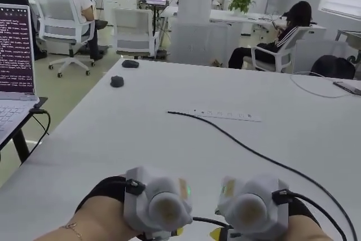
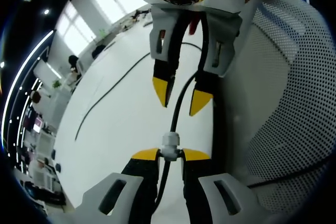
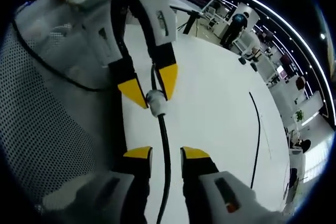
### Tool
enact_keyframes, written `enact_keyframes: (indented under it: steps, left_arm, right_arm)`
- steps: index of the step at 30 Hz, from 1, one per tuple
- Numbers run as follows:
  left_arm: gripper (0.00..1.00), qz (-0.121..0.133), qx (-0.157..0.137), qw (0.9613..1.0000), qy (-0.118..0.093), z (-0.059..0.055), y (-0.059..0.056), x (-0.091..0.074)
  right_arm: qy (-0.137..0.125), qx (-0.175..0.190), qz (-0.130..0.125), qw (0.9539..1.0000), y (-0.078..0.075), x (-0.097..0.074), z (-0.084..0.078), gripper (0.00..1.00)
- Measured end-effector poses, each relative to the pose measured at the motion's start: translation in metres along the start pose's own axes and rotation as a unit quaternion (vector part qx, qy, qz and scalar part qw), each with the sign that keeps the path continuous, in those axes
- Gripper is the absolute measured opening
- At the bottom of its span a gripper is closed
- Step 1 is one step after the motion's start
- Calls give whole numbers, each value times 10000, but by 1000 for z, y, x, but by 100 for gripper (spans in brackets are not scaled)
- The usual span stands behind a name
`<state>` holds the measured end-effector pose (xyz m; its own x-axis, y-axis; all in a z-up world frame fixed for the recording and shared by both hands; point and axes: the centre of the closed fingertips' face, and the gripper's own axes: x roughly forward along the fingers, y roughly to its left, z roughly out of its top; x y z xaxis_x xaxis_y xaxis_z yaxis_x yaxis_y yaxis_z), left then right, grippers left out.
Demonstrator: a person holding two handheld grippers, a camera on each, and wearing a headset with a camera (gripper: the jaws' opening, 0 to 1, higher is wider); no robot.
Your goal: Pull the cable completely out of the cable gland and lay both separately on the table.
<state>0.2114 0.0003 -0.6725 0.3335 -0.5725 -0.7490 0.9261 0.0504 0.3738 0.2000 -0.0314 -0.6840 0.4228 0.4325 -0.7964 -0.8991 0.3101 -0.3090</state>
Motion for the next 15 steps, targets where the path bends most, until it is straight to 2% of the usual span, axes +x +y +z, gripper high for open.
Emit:
enact_keyframes:
  steps: [3,6,7,9,11,15]
  left_arm:
    - [17,-18,19,10000,-16,1,0,0]
    - [17,-85,10,10000,-15,1,-3,0]
    - [17,-82,33,10000,-21,2,-3,1]
    - [17,-75,5,10000,-56,3,-3,0]
    - [17,-27,21,10000,18,-1,-1,1]
    - [17,18,-64,9999,127,-7,2,0]
  right_arm:
    - [-83,-89,90,9999,6,0,5,13]
    - [5,-83,-2,10000,0,0,0,3]
    - [70,83,-44,9999,-2,0,-4,3]
    - [85,119,-56,9999,-3,0,-7,3]
    - [363,45,-177,9992,-7,-1,-18,3]
    - [770,248,-287,9963,-13,-2,-38,3]
